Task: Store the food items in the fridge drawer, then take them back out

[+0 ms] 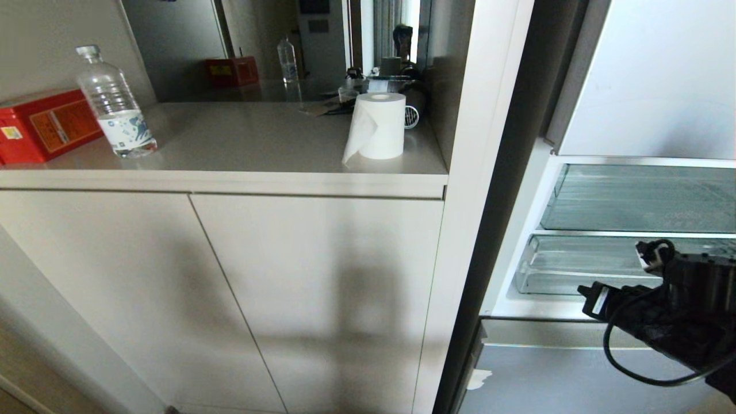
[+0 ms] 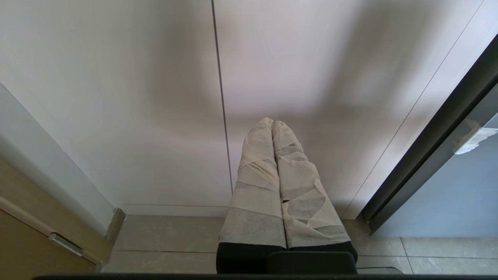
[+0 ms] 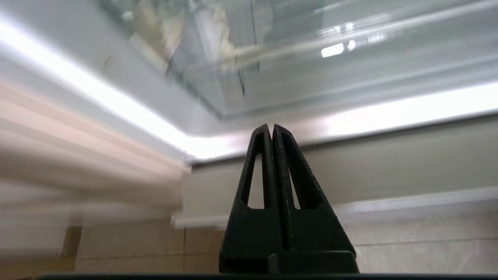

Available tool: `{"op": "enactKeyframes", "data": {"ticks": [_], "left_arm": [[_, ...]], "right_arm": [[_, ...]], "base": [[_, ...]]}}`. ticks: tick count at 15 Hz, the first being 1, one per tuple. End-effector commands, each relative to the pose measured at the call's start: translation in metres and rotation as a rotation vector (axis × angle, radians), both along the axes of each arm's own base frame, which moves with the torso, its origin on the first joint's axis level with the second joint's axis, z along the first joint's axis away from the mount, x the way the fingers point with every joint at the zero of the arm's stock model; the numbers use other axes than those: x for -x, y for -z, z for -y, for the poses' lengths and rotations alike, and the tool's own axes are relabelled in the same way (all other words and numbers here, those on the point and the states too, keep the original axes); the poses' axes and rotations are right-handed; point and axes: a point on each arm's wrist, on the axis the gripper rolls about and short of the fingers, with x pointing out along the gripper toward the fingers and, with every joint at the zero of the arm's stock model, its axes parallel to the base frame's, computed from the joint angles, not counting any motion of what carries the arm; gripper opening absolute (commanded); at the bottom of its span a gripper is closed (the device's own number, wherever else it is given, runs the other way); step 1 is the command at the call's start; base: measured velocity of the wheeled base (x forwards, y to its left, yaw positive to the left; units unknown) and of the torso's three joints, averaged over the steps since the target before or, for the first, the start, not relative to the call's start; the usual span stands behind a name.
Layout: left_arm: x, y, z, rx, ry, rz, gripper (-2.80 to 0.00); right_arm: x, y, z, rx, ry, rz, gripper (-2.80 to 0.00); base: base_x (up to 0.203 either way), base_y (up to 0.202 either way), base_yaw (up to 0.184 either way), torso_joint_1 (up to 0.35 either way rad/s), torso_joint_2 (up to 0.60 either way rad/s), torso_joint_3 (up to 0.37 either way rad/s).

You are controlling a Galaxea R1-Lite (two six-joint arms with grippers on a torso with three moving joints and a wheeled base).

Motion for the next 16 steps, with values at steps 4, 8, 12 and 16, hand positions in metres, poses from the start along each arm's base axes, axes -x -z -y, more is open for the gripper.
{"op": "enactKeyframes", "data": {"ticks": [4, 8, 12, 16], "left_arm": [[0.000, 0.000, 0.000, 0.000, -0.001, -0.001, -2.80], [0.000, 0.000, 0.000, 0.000, -0.001, -0.001, -2.80], [0.000, 0.000, 0.000, 0.000, -0.001, -0.001, -2.80], [0.000, 0.000, 0.000, 0.000, -0.001, -0.001, -2.80]], "right_arm": [[0.088, -0.052, 0.002, 0.042, -0.001, 0.206, -2.80], [0.185, -0.056, 0.005, 0.179, 0.031, 0.275, -2.80], [0.245, -0.015, 0.007, 0.298, 0.031, 0.289, -2.80], [0.275, 0.013, 0.005, 0.383, -0.043, 0.399, -2.80]], "base": [[0.000, 0.000, 0.000, 0.000, 0.00, 0.000], [0.000, 0.000, 0.000, 0.000, 0.00, 0.000], [0.000, 0.000, 0.000, 0.000, 0.00, 0.000], [0.000, 0.000, 0.000, 0.000, 0.00, 0.000]]}}
